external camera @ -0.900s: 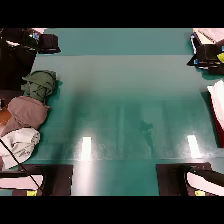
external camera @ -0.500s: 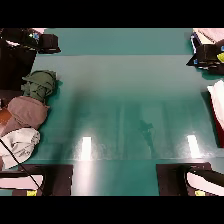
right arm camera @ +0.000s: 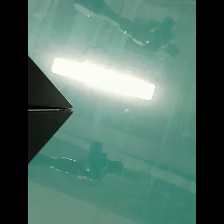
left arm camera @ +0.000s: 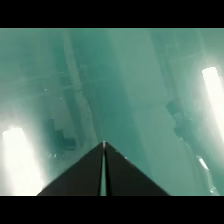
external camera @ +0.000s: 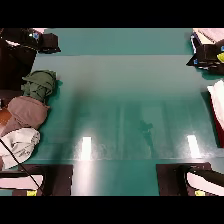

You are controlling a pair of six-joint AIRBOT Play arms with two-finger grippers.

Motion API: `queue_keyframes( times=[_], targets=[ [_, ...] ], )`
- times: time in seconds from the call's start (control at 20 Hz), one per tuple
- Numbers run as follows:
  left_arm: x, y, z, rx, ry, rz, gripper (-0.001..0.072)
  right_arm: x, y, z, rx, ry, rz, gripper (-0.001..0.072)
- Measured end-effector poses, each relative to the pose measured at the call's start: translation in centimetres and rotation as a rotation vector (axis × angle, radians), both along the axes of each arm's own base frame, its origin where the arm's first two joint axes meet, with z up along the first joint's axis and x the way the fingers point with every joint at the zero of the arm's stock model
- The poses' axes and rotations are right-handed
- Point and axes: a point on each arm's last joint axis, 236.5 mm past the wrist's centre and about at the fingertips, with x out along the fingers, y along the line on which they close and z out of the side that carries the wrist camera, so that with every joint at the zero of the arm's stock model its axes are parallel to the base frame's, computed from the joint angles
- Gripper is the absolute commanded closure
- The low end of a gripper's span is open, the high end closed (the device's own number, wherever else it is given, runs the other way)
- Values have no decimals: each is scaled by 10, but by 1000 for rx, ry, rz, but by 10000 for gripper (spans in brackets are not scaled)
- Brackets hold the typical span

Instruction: Fold the shirts.

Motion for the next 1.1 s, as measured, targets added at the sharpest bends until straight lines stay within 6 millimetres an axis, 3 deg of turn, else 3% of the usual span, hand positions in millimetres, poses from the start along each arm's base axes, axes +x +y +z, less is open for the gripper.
queue_keyframes(
  times=[0.05,0.3,0.5,0.7,0.95,1.0,1.05,1.1],
  targets=[
    [2,8,-6,36,6,17,50,0,0,0,0,0,0,691],
    [3,100,-79,297,141,251,53,0,0,0,0,0,1,692],
    [-12,162,-150,349,265,406,53,0,0,0,0,0,1,691],
    [-12,192,-191,309,263,485,53,0,0,0,0,0,1,691],
    [3,197,-218,255,234,513,65,0,0,0,5,3,-7,692],
    [5,196,-222,243,233,516,288,0,0,0,6,3,-9,691],
    [8,195,-225,230,228,519,572,0,1,0,7,4,-11,691],
    [10,193,-226,215,223,522,675,0,1,0,8,4,-12,691]
  ],
)
